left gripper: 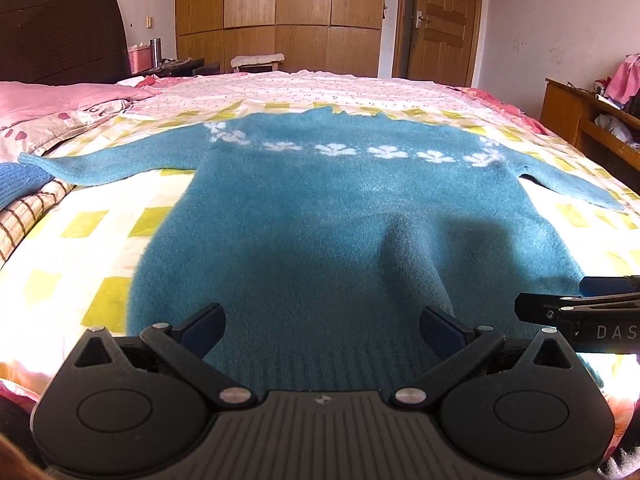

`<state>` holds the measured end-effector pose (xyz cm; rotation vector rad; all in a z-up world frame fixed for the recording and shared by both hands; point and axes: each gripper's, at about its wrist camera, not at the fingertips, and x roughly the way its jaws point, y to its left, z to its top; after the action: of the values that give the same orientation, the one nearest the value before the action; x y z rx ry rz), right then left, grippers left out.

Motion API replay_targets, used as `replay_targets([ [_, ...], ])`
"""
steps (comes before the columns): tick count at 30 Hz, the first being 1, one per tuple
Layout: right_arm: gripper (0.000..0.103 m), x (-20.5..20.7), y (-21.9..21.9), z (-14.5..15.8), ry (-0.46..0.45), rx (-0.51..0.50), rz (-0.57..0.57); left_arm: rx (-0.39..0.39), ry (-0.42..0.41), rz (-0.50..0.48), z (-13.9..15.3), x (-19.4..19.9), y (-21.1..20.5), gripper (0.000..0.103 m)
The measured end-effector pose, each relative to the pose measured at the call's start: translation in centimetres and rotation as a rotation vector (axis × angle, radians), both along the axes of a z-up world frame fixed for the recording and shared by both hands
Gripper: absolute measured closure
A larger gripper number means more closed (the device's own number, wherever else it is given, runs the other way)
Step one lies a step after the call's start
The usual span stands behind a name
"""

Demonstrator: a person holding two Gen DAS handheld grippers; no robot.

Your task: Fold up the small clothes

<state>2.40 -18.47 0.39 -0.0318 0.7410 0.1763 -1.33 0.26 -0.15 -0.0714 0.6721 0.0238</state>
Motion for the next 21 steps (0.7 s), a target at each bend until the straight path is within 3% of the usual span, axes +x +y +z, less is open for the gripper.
replay_targets([
  [15,0.016,1.0,-0.8,2.5,-0.110,-0.108,-0.002,0.053,-0.128,-0.028,4.2,1.4,-1.1,0.000],
  [21,0.016,2.6,-2.3,3.3,-0.145,-0.135,-0.020,0.065,-0.129,-0.063,5.2,2.7,-2.1,0.000],
])
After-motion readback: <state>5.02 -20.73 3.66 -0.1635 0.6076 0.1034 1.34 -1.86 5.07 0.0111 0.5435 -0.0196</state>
